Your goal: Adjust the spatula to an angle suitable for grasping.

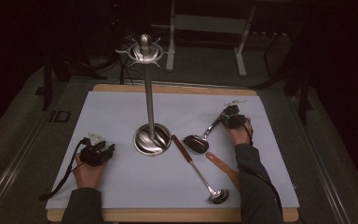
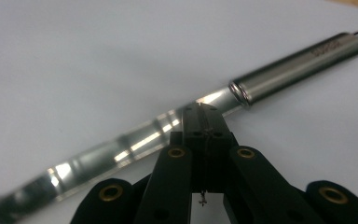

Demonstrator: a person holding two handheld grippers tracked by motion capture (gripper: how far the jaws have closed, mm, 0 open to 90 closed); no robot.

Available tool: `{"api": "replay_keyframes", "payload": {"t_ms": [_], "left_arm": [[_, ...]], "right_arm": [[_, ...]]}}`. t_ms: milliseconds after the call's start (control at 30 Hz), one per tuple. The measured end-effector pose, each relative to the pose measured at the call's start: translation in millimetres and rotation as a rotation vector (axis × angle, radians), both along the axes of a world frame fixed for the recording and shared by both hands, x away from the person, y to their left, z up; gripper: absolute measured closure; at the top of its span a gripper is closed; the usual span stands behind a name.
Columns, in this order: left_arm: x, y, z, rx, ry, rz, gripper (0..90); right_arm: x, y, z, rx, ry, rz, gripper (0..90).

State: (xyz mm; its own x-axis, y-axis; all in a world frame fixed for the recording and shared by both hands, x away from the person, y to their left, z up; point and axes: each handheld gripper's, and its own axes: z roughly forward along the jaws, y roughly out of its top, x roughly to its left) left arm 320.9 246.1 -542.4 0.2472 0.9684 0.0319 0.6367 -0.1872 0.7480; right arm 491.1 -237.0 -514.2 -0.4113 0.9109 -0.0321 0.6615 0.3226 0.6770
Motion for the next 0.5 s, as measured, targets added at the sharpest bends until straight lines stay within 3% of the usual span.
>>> {"api": "replay_keyframes", "payload": {"t_ms": [100,267,300,400,500], "left_arm": [[-0.3,-0.2,0.1,0.003,-0.001,-0.006,58.1],[-0.4,-0.5,0.1,0.004,-0.001,-0.008,58.0],[-0.4,-0.5,0.1,0.005,-0.001,-0.008,58.0],[-0.4,-0.5,0.0,0.005,-0.001,-0.008,57.9],[-0.5,-0.7,0.0,0.006,-0.002,-0.008,57.8]], "right_arm": [[3.1,5.9,0.6,-0.025,-0.004,-0.003,90.0],[4.0,4.4,-0.5,-0.011,0.008,-0.042,87.5],[4.5,2.8,0.2,0.012,0.006,-0.086,74.3],[5.8,-1.1,3.3,0.126,0.024,-0.126,57.9],[7.2,3.6,3.0,0.12,0.04,-0.145,50.3]]}}
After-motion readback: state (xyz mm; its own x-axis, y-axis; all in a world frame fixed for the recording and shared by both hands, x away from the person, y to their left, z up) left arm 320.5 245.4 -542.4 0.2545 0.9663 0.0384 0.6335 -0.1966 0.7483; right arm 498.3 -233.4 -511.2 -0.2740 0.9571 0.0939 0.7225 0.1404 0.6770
